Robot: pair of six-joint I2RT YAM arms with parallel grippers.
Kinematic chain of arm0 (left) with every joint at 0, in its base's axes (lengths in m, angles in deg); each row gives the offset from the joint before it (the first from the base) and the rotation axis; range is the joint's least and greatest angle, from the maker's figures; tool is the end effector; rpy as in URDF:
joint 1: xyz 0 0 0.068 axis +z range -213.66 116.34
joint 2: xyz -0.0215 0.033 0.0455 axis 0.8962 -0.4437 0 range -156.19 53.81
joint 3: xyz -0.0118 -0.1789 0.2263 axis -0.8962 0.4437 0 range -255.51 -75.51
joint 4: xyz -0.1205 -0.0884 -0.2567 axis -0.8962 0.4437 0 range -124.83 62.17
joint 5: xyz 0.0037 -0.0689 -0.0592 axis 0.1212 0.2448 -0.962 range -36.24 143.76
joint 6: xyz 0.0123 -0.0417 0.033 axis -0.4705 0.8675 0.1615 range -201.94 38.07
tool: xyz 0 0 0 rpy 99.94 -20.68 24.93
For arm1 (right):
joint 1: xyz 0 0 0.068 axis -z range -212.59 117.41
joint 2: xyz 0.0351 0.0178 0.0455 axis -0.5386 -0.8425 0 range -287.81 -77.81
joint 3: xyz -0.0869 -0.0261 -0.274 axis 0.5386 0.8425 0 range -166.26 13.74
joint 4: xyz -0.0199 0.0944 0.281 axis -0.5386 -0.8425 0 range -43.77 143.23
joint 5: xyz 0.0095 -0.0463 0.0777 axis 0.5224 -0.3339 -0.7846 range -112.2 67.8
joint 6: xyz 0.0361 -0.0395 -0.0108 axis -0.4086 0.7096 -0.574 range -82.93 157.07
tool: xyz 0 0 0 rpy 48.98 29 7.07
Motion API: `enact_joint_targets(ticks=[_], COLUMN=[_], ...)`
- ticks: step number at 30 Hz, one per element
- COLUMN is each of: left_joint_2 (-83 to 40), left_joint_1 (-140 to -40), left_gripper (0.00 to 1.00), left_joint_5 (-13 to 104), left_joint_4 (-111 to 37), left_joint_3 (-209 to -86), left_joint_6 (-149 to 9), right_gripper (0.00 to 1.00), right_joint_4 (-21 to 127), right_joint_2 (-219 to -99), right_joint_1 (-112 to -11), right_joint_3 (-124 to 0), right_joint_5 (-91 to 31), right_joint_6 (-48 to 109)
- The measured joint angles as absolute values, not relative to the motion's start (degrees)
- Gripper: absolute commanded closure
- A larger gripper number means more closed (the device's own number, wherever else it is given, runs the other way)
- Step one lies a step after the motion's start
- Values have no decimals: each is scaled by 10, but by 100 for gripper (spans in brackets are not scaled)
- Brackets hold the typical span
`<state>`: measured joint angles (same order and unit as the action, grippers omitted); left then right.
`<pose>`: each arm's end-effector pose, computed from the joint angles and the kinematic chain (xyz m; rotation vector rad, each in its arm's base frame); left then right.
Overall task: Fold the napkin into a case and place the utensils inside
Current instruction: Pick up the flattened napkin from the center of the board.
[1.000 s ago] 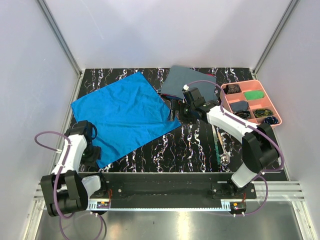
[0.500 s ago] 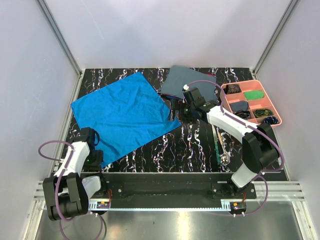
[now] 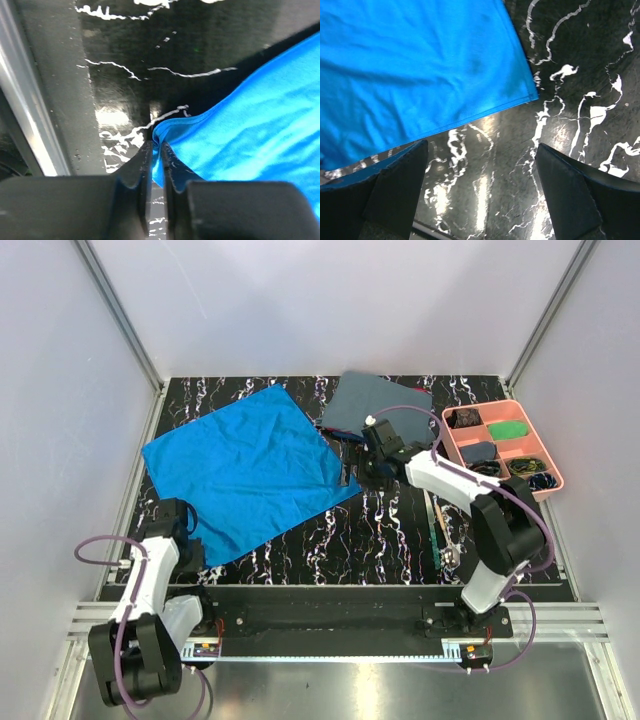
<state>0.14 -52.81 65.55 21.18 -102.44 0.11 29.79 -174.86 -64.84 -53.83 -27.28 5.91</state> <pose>0.1432 0.0351 0.1568 -2.1266 1.9955 0.1373 0.3337 0.2144 0.2167 -0.0629 2.5809 0.5525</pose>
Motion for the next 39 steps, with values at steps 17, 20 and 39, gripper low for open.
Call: enact_joint_targets(ticks=[17, 20, 39], left_joint_2=[86, 88, 122], left_joint_1=[-528, -528, -528], left_gripper=[100, 100, 100], left_joint_5=[641, 638, 632], left_joint_4=[218, 219, 221], left_joint_3=[-1051, -1051, -1055], left_joint_6=[-77, -83, -106], right_gripper=[32, 34, 55], right_joint_4=[237, 233, 194], right_joint_2=[-1857, -1882, -1946], right_joint_1=[-648, -649, -696], right_joint_3=[-587, -618, -684], right_joint_5=[-166, -154, -68], right_joint_6=[62, 62, 37])
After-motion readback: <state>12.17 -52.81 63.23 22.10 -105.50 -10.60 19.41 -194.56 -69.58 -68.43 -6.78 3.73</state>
